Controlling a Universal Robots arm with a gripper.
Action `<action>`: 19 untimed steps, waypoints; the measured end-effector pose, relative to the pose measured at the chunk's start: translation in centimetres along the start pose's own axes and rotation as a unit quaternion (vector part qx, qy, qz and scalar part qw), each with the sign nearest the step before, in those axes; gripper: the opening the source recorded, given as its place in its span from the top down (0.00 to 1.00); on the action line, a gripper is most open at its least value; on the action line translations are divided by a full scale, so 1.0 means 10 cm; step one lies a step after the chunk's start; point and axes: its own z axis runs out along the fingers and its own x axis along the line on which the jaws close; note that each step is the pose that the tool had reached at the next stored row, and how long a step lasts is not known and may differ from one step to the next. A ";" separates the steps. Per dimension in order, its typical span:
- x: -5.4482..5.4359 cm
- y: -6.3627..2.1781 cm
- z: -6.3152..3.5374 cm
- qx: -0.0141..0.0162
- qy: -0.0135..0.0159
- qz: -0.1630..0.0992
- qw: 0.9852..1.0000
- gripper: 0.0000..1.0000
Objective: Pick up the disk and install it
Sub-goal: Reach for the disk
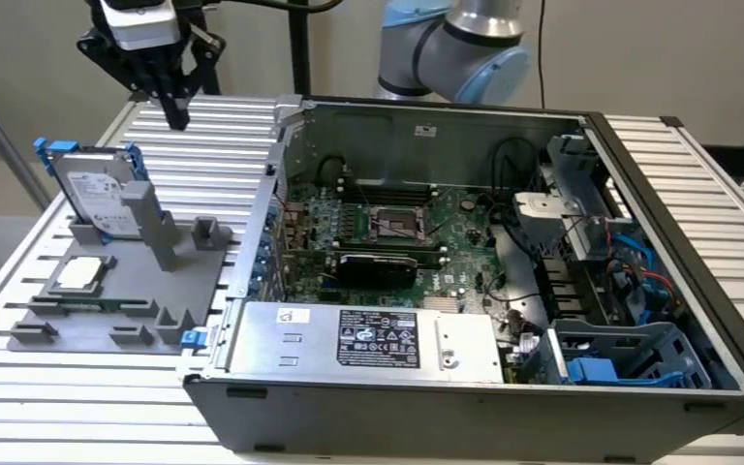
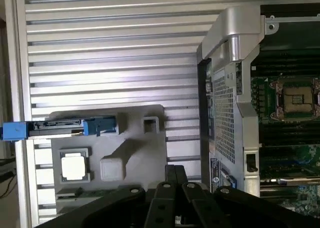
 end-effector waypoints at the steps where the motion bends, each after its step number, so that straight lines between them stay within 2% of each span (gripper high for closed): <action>1: 0.05 0.008 0.001 0.000 0.000 0.000 1.000 1.00; 19: 0.87 0.075 0.076 0.000 0.000 0.000 1.000 1.00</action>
